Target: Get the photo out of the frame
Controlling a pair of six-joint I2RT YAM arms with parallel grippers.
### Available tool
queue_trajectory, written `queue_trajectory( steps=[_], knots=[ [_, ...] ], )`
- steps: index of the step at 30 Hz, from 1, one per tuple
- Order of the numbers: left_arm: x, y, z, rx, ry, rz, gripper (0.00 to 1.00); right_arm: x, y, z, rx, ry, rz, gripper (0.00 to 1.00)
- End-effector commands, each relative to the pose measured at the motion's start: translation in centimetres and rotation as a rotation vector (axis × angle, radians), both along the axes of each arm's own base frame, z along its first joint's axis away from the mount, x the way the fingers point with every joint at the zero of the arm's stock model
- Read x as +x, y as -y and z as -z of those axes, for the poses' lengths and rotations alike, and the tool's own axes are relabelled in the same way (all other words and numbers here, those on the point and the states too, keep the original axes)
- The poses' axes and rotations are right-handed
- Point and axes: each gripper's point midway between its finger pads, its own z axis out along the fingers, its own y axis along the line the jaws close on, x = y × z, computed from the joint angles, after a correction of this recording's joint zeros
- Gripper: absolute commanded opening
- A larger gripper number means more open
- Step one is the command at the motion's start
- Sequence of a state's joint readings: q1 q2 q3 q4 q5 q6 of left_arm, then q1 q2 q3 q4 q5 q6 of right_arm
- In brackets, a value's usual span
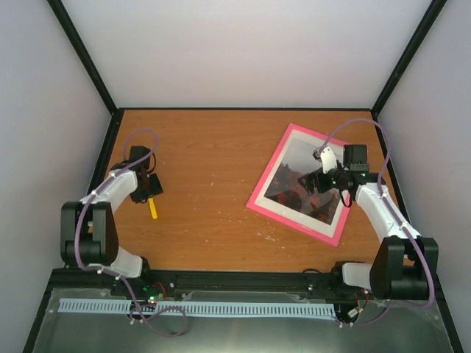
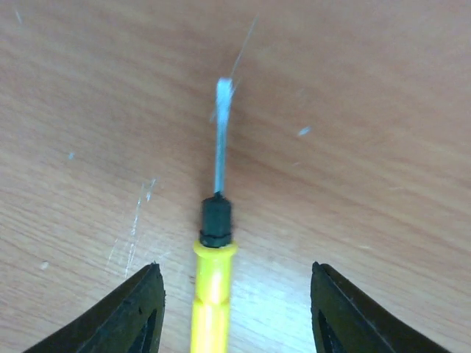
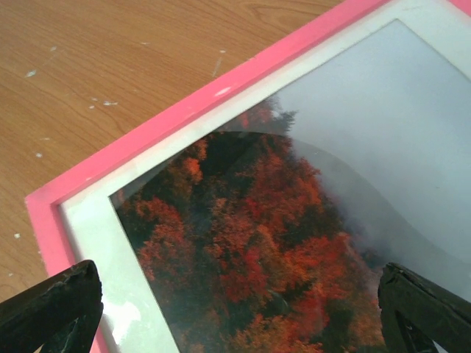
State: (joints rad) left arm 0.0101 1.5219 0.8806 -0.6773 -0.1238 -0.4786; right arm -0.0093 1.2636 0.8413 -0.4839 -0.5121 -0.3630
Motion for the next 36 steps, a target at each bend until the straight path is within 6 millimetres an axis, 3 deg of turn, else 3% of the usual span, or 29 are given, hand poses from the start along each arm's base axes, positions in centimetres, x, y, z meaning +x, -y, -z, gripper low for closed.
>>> queue_trajectory(
  steps=[1,5,8,11,16,23,29,32,36],
  knots=[
    [3.9,2.3,-7.9,-0.037,0.246,0.123,0.55,1.7,1.4,-1.5,-0.072,0.041,0.066,1.00],
    [6.5,10.2,-13.6,-0.135,0.483,0.396,0.56,3.1,5.4,-1.4,-0.123,0.001,0.193,1.00],
    [7.1,16.2,-15.4,-0.285,0.579,0.526,0.56,3.5,9.1,-0.1,-0.162,-0.075,0.291,1.00],
    [7.2,21.9,-14.8,-0.350,0.595,0.642,0.56,3.2,12.4,1.4,-0.210,-0.145,0.377,0.98],
    [8.0,29.4,-10.5,-0.395,0.497,0.771,0.57,1.8,15.7,4.1,-0.245,-0.276,0.457,0.90],
    [9.7,33.8,-7.3,-0.469,0.445,0.824,0.59,1.0,17.8,7.0,-0.251,-0.395,0.511,0.79],
    [9.5,35.9,-4.8,-0.542,0.383,0.861,0.58,1.3,17.6,9.2,-0.220,-0.476,0.503,0.71],
    [9.6,37.2,-4.5,-0.578,0.398,0.883,0.58,1.5,17.1,10.3,-0.189,-0.513,0.481,0.66],
    [8.8,38.3,-3.7,-0.625,0.372,0.908,0.56,1.8,16.0,11.0,-0.125,-0.535,0.440,0.53]
  ],
)
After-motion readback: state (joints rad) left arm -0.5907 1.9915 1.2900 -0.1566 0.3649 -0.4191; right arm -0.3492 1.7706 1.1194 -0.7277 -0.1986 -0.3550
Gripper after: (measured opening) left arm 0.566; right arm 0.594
